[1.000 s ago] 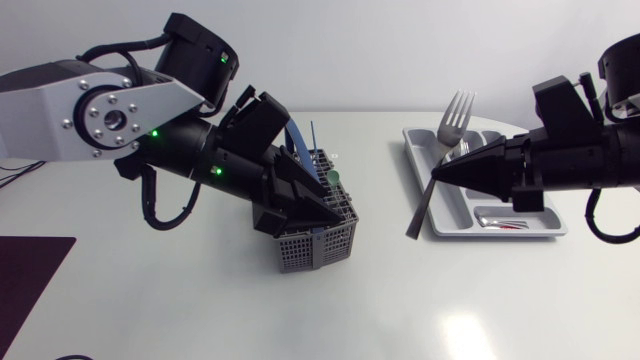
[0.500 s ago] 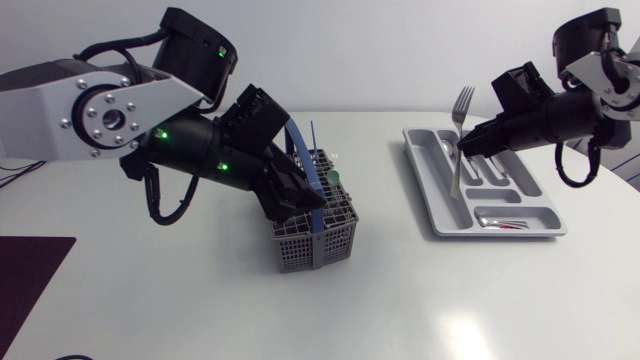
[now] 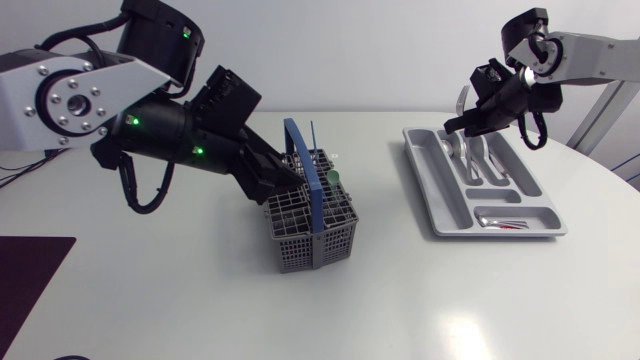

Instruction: Unload the cutlery basket into the drawer organizer.

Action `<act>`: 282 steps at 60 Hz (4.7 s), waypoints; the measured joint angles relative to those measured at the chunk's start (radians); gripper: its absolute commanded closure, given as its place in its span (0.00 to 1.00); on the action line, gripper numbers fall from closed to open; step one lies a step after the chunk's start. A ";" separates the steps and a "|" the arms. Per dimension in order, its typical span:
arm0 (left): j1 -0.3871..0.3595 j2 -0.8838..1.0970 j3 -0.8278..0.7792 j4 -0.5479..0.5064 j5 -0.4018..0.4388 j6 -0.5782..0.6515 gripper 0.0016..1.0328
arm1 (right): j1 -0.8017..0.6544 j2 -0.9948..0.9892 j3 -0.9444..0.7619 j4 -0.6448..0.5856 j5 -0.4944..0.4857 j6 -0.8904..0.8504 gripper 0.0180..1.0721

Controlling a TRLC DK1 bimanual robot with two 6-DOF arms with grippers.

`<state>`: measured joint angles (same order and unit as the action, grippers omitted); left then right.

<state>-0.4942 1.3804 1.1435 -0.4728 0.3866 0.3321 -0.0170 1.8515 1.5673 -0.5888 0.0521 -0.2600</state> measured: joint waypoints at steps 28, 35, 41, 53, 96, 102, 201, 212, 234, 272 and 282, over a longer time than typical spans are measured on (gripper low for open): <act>0.027 -0.044 -0.050 0.003 0.000 0.005 0.24 | -0.053 0.366 0.508 -0.217 0.218 0.108 0.95; 0.041 -0.065 -0.063 0.009 0.000 0.008 0.24 | -0.065 0.468 0.645 -0.274 0.245 0.121 0.95; 0.054 -0.082 -0.079 0.014 0.000 0.009 0.24 | -0.078 0.558 0.757 -0.328 0.265 0.130 0.95; 0.070 -0.093 -0.108 0.023 0.000 0.019 0.24 | -0.106 0.719 0.962 -0.425 0.279 0.138 0.95; 0.067 -0.117 -0.116 0.026 0.000 0.027 0.22 | -0.121 0.927 1.340 -0.748 0.100 0.231 0.04; 0.059 -0.117 -0.116 0.026 0.000 0.027 0.22 | -0.111 0.845 1.277 -0.751 0.063 0.232 0.04; 0.120 -0.017 -0.391 0.391 -0.269 0.061 0.22 | 0.374 -0.185 -0.407 0.122 -0.357 -0.039 0.08; 0.123 0.074 -0.386 0.454 -0.291 0.061 0.22 | 0.420 -0.187 -0.459 0.140 -0.335 -0.035 0.08; 0.189 0.179 -0.316 0.491 -0.314 0.069 0.22 | 0.602 -0.254 -0.492 0.111 -0.290 0.006 0.08; 0.300 -0.071 -0.271 0.279 -0.184 0.141 0.19 | 0.519 -0.390 -0.474 0.123 -0.318 0.000 0.08; 0.243 -0.191 -0.271 0.182 -0.174 0.140 0.19 | 0.509 -0.372 -0.451 0.169 -0.327 -0.006 0.08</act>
<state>-0.2508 1.1892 0.8726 -0.2913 0.2123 0.4725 0.4915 1.4796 1.1168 -0.4194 -0.2752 -0.2665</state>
